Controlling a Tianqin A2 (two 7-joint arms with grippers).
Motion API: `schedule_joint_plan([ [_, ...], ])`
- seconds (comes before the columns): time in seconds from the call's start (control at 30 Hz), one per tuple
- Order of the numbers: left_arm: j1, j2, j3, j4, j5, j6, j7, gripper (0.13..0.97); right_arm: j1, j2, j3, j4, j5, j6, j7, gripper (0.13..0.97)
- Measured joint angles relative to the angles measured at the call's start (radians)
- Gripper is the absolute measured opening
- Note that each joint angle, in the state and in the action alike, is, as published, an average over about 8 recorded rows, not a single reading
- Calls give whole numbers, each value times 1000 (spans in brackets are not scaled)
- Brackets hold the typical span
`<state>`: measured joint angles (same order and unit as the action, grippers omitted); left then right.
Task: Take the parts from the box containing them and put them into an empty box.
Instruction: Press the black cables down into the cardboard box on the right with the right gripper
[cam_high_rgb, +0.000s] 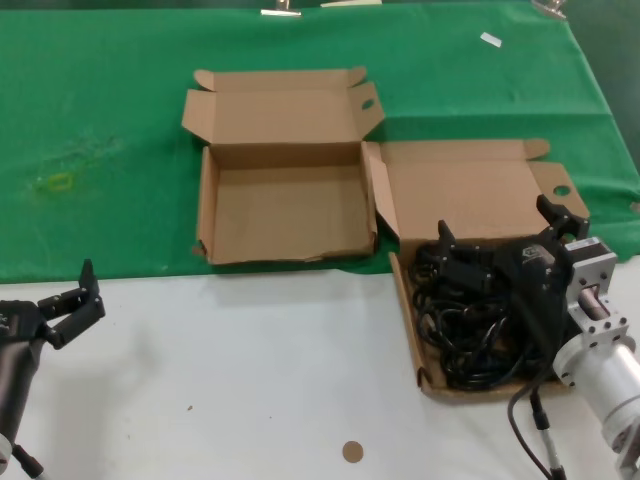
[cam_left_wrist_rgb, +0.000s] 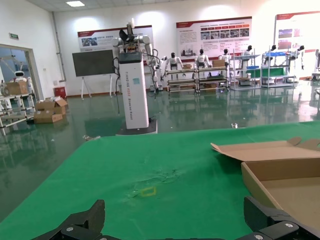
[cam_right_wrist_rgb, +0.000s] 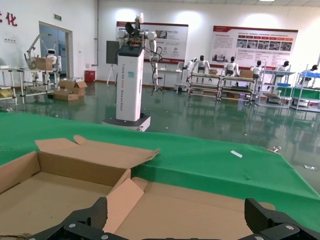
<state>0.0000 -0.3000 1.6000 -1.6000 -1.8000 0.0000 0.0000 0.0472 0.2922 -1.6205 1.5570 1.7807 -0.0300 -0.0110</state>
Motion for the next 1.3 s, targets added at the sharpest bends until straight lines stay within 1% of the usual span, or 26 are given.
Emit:
schedule_joint_plan([
  [0.83,0,0,0,0,0,0,0,960,0,0,0,0,0,0,0,966],
  [1.1,0,0,0,0,0,0,0,896,-1,5,-4,0,3,7,3,966],
  [1.23,0,0,0,0,0,0,0,896,-2,19,-14,2,11,25,10,966],
  [1.3,0,0,0,0,0,0,0,862,-3,29,-21,3,17,36,13,966],
])
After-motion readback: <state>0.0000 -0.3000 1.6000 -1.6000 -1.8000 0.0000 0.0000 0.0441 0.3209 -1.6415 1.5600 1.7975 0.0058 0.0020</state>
